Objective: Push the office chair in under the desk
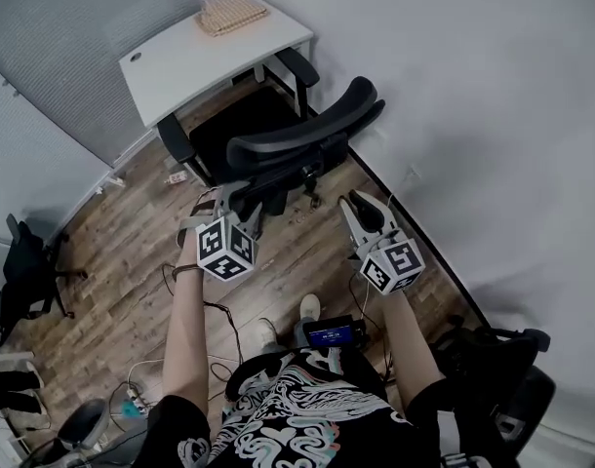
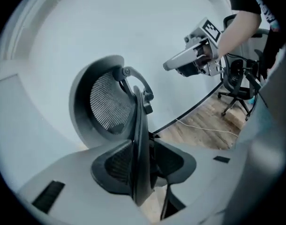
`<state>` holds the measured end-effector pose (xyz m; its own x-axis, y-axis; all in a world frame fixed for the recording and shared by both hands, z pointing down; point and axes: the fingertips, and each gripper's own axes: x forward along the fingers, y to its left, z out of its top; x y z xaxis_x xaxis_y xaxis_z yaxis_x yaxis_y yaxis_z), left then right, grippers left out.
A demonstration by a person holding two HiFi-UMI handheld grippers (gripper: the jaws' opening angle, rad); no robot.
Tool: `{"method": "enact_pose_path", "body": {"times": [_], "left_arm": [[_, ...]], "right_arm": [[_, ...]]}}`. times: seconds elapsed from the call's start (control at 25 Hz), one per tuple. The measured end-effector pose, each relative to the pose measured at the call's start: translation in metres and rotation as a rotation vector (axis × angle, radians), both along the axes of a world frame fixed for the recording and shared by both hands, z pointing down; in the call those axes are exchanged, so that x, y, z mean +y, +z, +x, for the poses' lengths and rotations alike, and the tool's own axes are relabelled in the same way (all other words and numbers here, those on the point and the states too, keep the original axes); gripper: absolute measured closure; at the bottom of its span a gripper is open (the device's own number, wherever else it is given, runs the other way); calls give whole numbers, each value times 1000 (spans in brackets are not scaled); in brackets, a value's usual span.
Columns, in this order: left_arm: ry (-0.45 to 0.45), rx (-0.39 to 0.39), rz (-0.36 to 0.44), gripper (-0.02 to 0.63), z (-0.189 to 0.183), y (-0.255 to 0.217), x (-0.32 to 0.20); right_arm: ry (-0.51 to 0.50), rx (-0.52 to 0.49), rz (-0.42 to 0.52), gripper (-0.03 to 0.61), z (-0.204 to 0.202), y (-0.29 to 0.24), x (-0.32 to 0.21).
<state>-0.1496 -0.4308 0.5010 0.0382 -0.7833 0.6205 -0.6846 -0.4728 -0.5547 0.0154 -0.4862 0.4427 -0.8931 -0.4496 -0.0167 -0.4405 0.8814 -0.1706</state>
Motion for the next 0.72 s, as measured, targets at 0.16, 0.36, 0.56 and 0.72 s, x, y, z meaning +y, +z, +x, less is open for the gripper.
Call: {"method": "enact_pose_path", "body": {"times": [0.16, 0.36, 0.56, 0.72], "left_arm": [[-38, 140, 100, 493, 0, -16, 29], [-69, 235, 262, 583, -8, -44, 59], [-75, 500, 324, 584, -5, -67, 92], [-82, 862, 324, 584, -4, -84, 121]], "right_arm": [[44, 31, 62, 546, -13, -16, 29], [86, 59, 95, 546, -19, -31, 62], [181, 116, 51, 548, -9, -31, 92], [234, 133, 71, 549, -7, -35, 125]]}}
